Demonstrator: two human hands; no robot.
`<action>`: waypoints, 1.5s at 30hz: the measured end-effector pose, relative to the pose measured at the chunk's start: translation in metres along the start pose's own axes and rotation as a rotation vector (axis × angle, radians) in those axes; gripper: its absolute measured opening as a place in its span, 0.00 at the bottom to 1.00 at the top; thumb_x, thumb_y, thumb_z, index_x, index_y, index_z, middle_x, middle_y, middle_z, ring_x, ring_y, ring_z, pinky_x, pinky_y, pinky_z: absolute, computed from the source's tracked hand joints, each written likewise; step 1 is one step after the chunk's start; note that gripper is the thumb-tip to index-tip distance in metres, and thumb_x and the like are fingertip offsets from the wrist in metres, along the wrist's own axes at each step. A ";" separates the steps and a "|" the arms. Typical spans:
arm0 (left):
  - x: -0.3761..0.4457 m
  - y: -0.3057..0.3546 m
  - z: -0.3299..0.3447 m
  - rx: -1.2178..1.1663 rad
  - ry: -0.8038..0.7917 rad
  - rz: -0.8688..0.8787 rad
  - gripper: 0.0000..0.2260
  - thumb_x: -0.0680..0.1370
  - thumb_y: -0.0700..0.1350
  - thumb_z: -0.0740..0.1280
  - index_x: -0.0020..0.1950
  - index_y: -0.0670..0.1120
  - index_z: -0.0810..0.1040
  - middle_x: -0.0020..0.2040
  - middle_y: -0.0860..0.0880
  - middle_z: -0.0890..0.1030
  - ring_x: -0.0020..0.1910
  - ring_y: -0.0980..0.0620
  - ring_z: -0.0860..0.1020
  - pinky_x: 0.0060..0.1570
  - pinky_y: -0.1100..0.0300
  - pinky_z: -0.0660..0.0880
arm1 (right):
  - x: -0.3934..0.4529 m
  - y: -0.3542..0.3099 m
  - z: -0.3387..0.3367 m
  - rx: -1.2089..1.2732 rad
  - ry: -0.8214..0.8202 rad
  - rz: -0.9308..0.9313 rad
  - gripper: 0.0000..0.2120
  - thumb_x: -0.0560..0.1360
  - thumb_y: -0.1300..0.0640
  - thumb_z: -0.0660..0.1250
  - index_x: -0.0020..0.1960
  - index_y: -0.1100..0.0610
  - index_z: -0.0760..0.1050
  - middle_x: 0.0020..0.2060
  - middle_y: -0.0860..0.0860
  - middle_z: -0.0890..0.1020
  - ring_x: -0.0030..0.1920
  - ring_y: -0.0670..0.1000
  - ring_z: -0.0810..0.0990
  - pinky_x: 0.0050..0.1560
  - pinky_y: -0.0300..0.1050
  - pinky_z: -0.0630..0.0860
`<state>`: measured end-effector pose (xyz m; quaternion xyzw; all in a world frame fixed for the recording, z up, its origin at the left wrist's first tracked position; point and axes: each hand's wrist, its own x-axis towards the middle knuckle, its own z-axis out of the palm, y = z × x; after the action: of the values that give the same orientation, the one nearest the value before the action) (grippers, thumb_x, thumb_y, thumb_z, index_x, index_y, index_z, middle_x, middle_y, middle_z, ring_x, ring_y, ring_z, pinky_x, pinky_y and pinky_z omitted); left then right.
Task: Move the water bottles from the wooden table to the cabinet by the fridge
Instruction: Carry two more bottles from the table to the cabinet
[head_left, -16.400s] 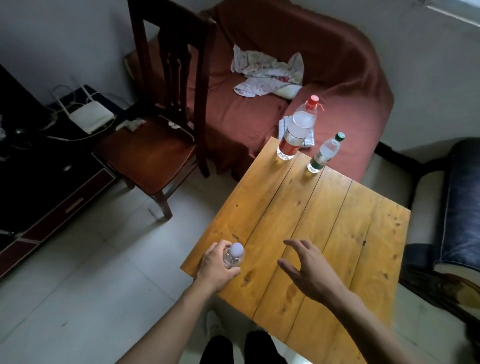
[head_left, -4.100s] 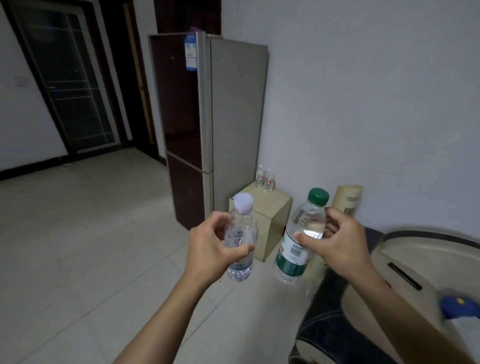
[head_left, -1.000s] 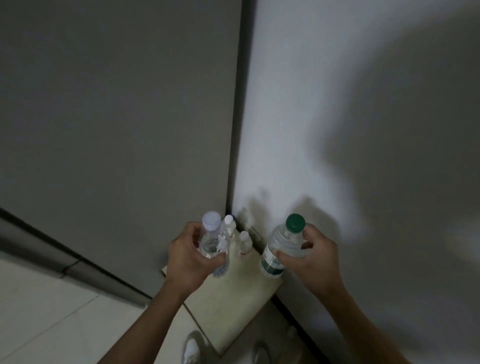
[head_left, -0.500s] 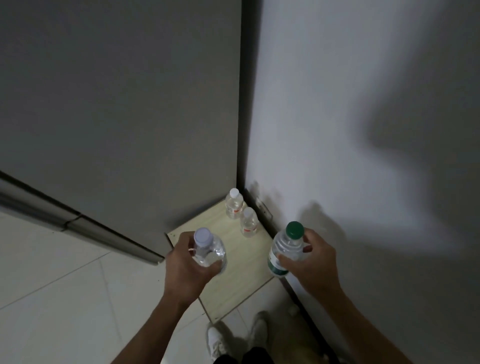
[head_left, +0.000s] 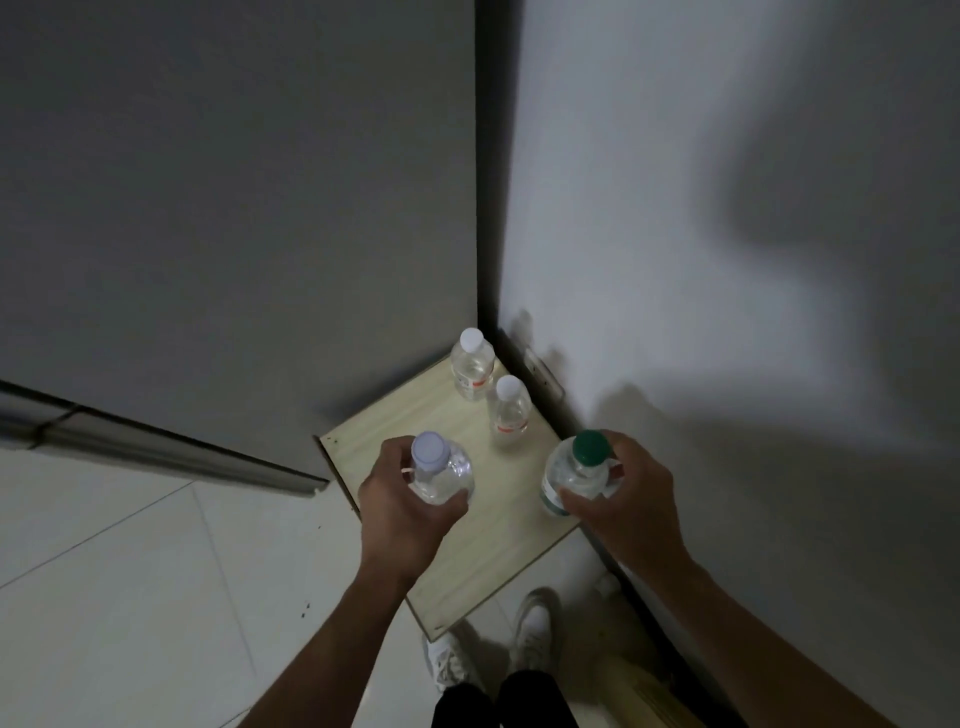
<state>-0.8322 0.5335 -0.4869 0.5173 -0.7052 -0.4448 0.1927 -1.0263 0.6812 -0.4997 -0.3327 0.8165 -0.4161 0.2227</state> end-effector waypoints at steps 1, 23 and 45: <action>0.004 -0.004 0.006 0.000 0.011 -0.005 0.30 0.62 0.40 0.83 0.52 0.60 0.71 0.47 0.64 0.77 0.48 0.71 0.76 0.40 0.74 0.72 | 0.003 0.006 0.006 0.010 0.000 0.004 0.28 0.62 0.48 0.80 0.59 0.52 0.76 0.48 0.43 0.82 0.47 0.40 0.82 0.47 0.38 0.82; 0.064 -0.082 0.080 0.075 0.013 0.035 0.29 0.63 0.39 0.82 0.57 0.53 0.71 0.50 0.58 0.77 0.48 0.56 0.77 0.45 0.66 0.74 | 0.041 0.081 0.060 0.040 0.020 -0.098 0.22 0.64 0.51 0.80 0.55 0.52 0.77 0.45 0.47 0.83 0.44 0.47 0.83 0.44 0.50 0.83; 0.072 -0.087 0.092 0.090 0.044 0.031 0.31 0.65 0.43 0.82 0.63 0.49 0.73 0.58 0.52 0.79 0.55 0.50 0.78 0.55 0.47 0.79 | 0.033 0.098 0.064 0.057 0.004 -0.058 0.25 0.65 0.43 0.76 0.56 0.29 0.69 0.48 0.36 0.79 0.50 0.43 0.81 0.52 0.44 0.80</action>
<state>-0.8791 0.5019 -0.6215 0.5242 -0.7281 -0.3980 0.1916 -1.0429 0.6651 -0.6195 -0.3489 0.7947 -0.4460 0.2185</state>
